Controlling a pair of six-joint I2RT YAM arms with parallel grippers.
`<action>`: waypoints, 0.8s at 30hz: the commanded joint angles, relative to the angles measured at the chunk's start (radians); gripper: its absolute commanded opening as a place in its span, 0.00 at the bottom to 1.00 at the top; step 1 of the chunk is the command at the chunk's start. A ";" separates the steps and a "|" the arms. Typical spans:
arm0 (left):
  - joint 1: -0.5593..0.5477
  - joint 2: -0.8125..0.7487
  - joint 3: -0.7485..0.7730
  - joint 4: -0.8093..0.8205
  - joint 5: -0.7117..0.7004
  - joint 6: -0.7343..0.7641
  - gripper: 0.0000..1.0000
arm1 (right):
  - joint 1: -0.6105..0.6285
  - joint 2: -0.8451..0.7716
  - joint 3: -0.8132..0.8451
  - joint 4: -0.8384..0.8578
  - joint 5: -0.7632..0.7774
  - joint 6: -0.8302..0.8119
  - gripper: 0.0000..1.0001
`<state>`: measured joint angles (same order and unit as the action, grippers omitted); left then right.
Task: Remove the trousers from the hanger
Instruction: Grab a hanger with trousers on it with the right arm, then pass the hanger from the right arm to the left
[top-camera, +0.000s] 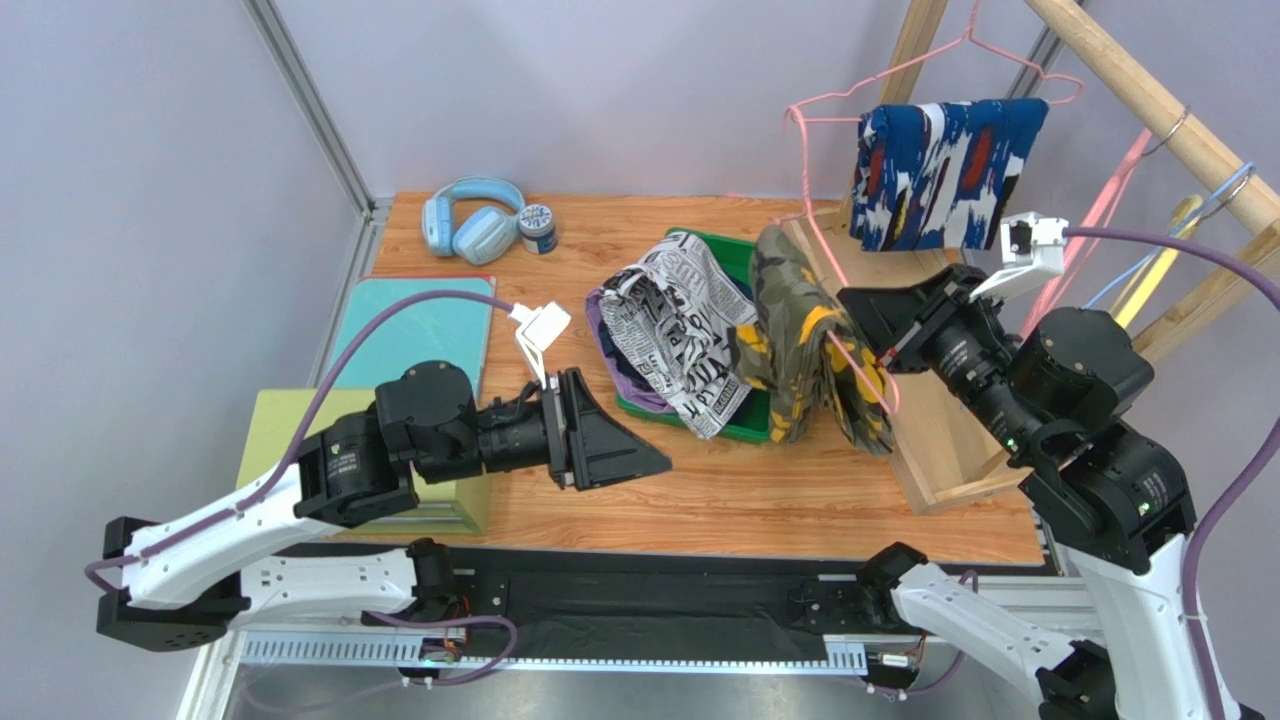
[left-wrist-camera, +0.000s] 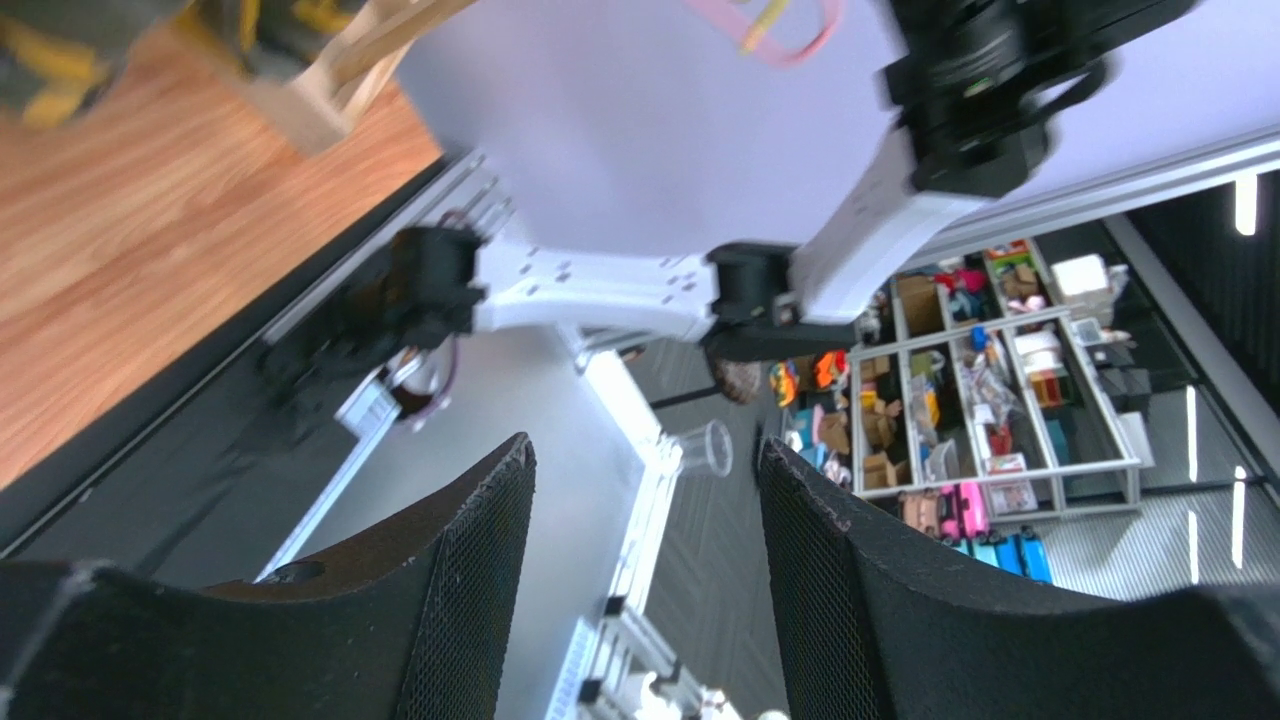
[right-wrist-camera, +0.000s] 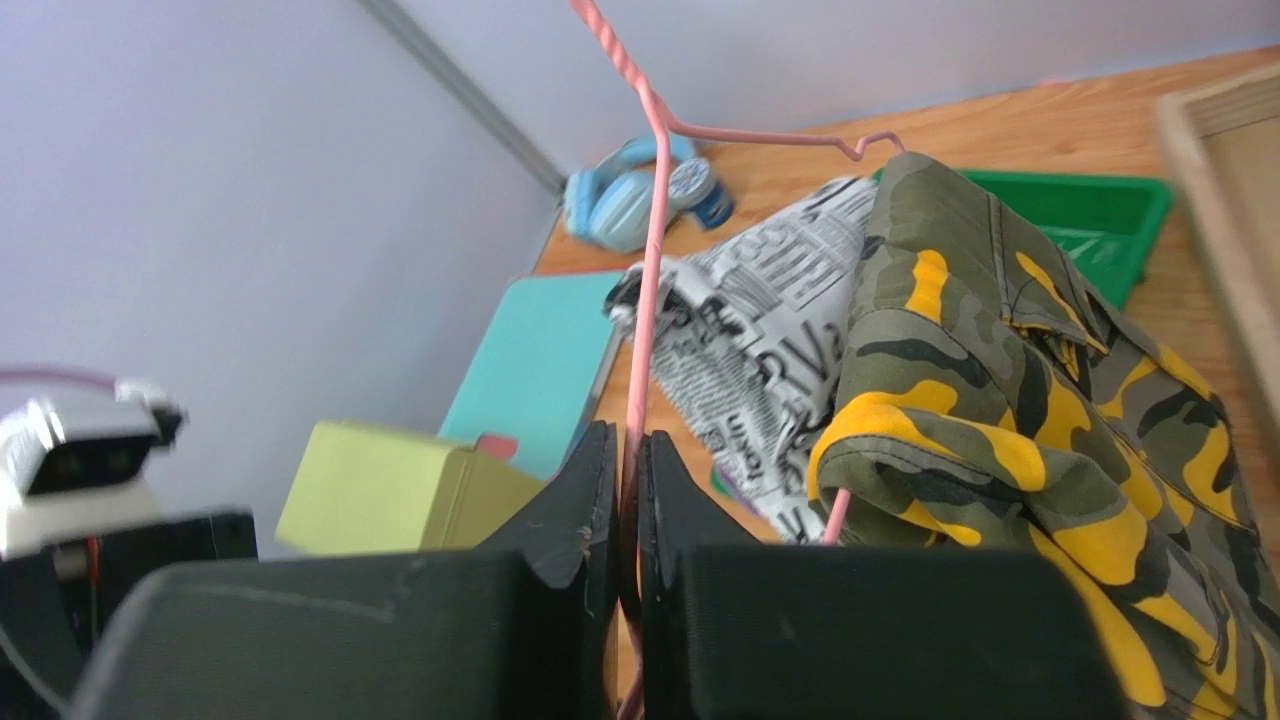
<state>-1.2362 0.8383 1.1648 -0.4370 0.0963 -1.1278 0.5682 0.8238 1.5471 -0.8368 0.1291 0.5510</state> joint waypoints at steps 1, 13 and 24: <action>0.001 0.070 0.143 0.113 -0.009 0.036 0.63 | 0.007 -0.049 -0.018 0.169 -0.290 0.010 0.00; 0.001 0.315 0.323 0.270 -0.003 0.039 0.71 | 0.007 -0.183 -0.133 0.209 -0.467 0.013 0.00; 0.003 0.482 0.354 0.325 -0.084 -0.050 0.71 | 0.007 -0.272 -0.157 0.205 -0.491 0.033 0.00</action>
<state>-1.2354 1.2892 1.4693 -0.1814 0.0559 -1.1450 0.5682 0.5861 1.3582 -0.8505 -0.2874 0.5781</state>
